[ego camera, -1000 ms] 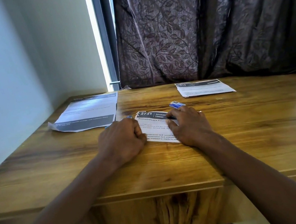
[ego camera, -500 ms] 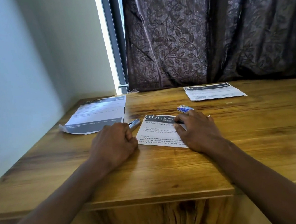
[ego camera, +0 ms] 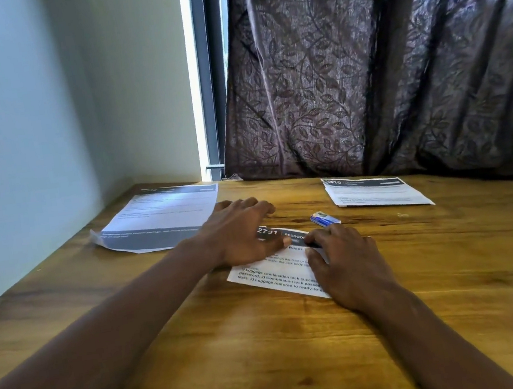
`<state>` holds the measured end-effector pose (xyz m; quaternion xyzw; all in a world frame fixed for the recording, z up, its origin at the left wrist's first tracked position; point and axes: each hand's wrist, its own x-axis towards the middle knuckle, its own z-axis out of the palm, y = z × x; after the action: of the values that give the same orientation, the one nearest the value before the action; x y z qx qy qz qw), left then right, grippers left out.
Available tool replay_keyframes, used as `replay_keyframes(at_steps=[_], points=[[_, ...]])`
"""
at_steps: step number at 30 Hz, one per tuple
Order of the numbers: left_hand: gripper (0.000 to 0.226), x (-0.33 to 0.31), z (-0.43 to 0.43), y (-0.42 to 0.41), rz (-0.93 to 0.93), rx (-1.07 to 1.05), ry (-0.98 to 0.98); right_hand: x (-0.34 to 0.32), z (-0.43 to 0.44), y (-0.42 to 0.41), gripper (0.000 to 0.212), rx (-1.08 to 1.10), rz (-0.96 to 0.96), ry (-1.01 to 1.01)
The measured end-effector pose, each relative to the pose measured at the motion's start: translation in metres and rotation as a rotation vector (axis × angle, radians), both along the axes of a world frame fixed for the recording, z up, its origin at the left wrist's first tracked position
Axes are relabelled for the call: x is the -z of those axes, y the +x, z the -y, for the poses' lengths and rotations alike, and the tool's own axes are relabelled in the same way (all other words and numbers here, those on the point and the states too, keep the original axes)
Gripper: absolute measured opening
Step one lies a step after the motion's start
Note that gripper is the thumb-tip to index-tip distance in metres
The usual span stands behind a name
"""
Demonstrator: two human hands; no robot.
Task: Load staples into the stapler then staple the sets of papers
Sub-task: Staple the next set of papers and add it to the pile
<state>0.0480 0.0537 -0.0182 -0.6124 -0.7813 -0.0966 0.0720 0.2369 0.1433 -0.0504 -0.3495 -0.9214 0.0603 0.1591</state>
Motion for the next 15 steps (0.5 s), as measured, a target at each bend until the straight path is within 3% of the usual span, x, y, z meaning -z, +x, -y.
replay_keyframes(at_steps=[4,15], points=[[0.085,0.013,-0.018,-0.015,-0.005,0.009,-0.108,0.002,-0.002,0.000,0.039,-0.010,0.007,0.044],[0.044,0.016,-0.019,-0.022,0.227,0.109,0.101,-0.001,0.002,0.000,0.039,-0.025,0.033,0.086]])
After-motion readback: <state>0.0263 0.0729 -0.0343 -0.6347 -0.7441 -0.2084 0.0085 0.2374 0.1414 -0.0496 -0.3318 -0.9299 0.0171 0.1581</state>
